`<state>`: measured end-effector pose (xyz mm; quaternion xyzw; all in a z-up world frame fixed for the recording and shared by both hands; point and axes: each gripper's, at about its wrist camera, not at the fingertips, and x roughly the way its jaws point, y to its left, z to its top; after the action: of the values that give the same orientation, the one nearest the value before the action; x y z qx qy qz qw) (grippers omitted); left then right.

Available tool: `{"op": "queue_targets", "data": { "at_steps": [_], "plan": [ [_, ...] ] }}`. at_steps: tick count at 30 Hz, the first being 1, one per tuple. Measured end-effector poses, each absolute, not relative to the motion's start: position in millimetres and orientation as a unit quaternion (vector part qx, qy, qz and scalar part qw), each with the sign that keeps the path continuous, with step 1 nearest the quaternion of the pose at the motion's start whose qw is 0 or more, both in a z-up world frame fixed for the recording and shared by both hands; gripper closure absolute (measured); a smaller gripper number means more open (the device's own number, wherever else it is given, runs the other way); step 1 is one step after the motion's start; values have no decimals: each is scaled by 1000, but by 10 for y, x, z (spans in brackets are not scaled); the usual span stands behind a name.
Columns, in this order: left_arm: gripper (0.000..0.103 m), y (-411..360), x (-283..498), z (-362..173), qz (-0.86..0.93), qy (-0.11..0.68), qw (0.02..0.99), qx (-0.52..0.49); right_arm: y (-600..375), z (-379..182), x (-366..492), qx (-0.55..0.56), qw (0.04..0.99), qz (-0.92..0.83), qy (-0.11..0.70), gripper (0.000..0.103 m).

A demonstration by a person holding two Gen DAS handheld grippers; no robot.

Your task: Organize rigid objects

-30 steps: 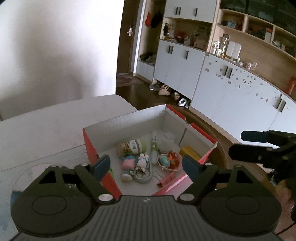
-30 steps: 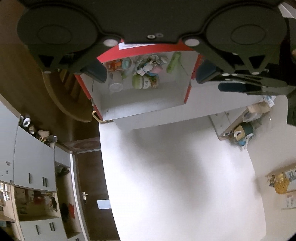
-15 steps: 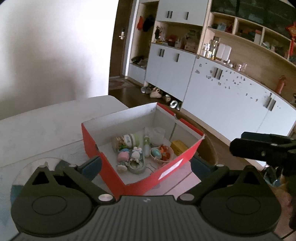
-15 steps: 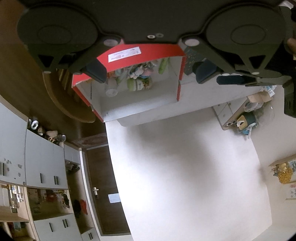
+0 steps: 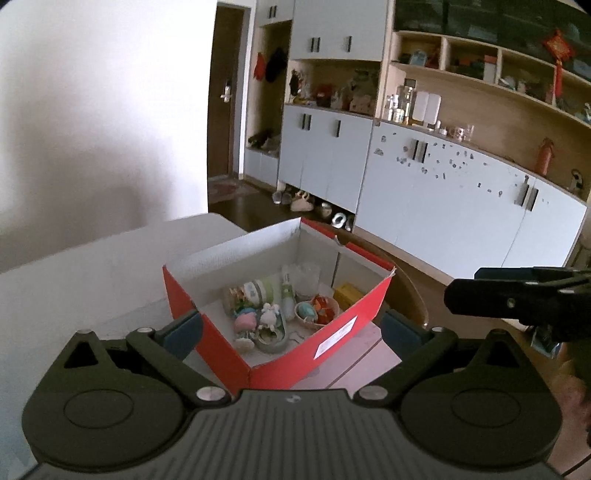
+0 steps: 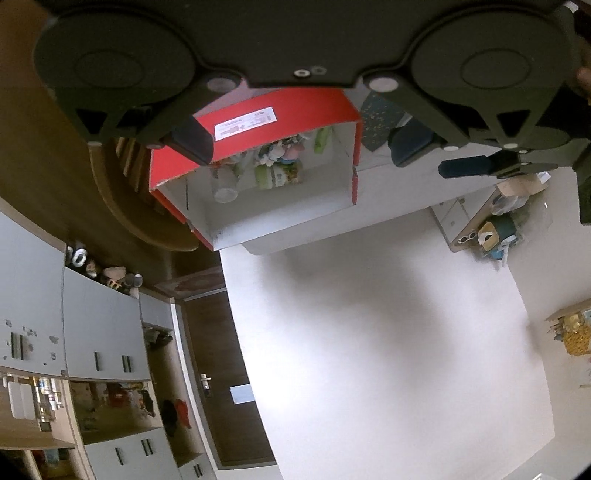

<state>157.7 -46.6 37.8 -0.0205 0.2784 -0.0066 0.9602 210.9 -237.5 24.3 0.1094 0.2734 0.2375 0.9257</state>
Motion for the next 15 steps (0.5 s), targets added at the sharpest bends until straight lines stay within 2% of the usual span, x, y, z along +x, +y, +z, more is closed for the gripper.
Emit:
{"op": "queue_targets", "data": {
  "at_steps": [15],
  "plan": [
    [0,-465,1574,365,-37,282,958,-30,-2392,203,2049,116,929,212,282,0]
  ]
}}
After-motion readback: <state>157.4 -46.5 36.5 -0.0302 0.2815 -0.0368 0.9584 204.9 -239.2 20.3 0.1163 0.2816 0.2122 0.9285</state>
